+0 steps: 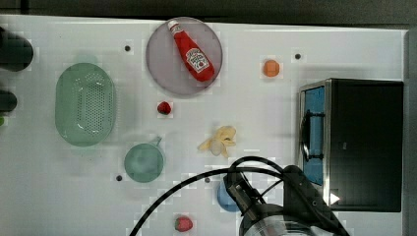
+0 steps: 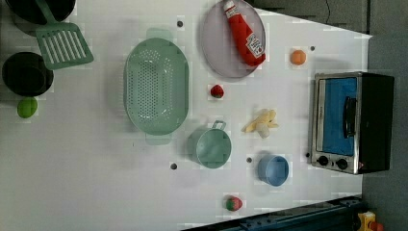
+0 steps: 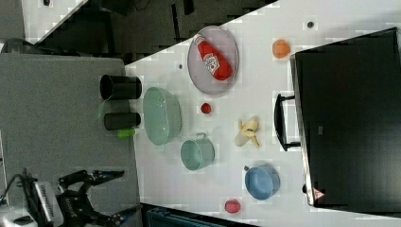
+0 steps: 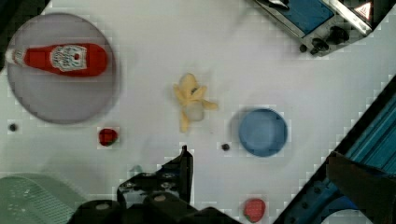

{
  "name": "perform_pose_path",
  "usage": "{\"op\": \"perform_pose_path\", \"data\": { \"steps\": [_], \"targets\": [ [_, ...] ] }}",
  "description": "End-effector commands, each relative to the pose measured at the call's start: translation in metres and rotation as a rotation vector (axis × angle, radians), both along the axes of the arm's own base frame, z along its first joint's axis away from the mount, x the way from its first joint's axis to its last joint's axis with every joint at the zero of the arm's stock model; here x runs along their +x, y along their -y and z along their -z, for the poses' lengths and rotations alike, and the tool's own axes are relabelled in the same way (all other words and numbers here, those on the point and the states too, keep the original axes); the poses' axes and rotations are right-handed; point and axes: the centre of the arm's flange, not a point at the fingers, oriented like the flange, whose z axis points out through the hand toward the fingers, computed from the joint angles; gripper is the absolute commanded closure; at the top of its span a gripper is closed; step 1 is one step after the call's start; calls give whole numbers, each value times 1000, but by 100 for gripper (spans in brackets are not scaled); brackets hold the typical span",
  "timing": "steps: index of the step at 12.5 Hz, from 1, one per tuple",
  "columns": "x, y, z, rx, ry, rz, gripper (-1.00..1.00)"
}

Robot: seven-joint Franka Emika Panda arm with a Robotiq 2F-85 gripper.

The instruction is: Pick banana from table and place on oven.

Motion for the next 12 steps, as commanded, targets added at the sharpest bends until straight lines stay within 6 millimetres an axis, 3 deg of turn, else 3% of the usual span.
{"op": "perform_pose_path", "data": {
  "steps": [1,7,9,12],
  "targets": [
    [58,-22,84,14,-151,-7,-100],
    [135,-21,214,6,-201,-16,-100],
    [145,-23,256,3,-174,-21,-100],
    [136,-24,323,2,-151,-26,-100]
  ]
}}
